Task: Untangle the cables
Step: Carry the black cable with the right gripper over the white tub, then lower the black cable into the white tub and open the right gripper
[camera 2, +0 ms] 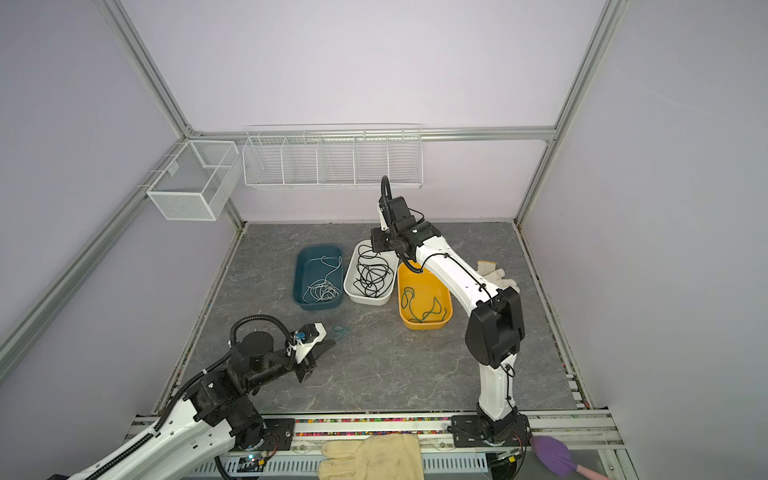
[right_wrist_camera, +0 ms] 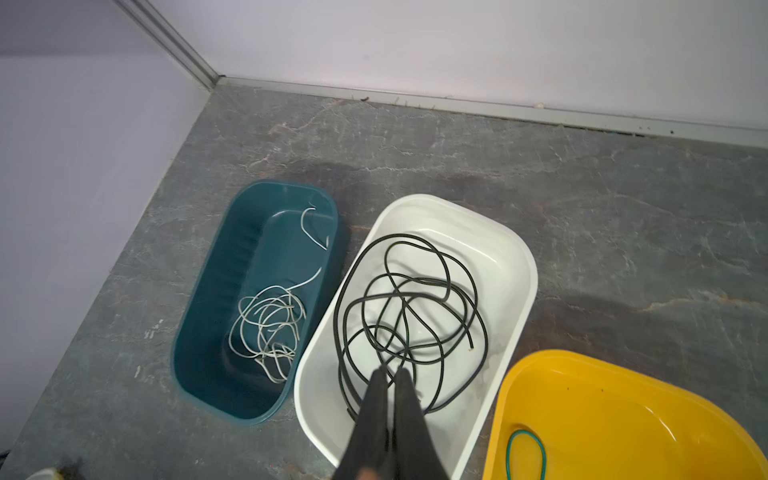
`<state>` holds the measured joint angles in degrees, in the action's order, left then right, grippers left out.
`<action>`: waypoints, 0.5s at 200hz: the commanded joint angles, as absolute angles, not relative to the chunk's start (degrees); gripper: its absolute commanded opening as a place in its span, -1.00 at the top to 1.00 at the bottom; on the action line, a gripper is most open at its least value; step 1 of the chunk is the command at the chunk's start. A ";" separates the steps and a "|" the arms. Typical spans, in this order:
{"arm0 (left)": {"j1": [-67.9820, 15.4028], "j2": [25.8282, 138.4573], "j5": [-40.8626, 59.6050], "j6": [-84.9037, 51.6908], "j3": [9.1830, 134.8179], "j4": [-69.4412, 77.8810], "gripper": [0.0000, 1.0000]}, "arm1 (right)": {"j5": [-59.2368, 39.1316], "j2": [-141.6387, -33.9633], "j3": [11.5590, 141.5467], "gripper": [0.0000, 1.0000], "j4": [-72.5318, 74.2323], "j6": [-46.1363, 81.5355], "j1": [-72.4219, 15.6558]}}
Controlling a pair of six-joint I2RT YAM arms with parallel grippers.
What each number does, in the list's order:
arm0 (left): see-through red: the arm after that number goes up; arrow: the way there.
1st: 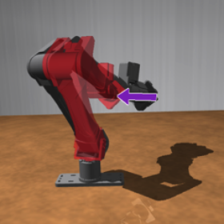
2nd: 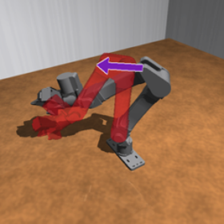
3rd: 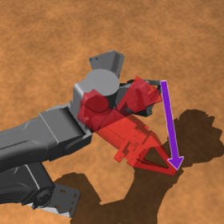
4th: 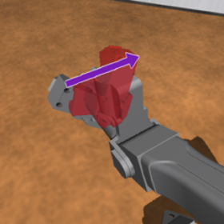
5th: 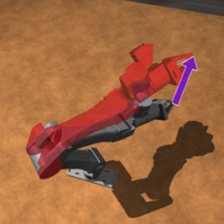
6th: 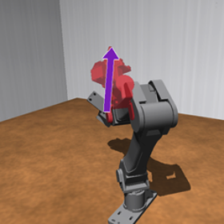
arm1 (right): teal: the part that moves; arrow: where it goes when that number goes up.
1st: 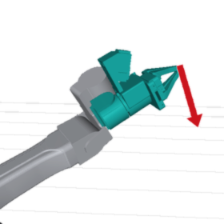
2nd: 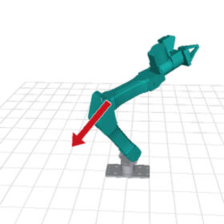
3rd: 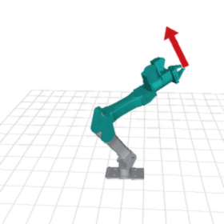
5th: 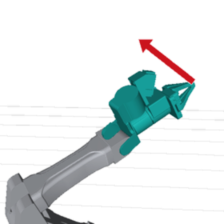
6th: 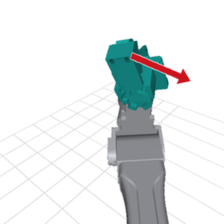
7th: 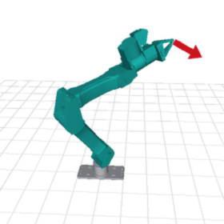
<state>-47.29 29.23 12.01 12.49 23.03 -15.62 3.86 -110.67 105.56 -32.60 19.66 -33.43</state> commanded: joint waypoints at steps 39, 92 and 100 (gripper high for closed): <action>-47.64 28.57 12.23 13.63 22.33 -14.85 1.00 | 8.14 -112.74 102.17 0.86 -32.63 24.87 -33.12; -47.68 28.57 12.17 13.86 22.36 -15.03 1.00 | 3.41 -117.77 103.00 0.87 -33.14 25.84 -34.09; -47.72 28.62 12.15 13.84 22.33 -15.02 1.00 | 3.17 -118.46 103.07 0.86 -33.21 25.98 -34.35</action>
<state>-47.33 29.15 12.01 12.69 22.96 -15.64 5.45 -116.40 102.85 -32.69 24.75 -33.54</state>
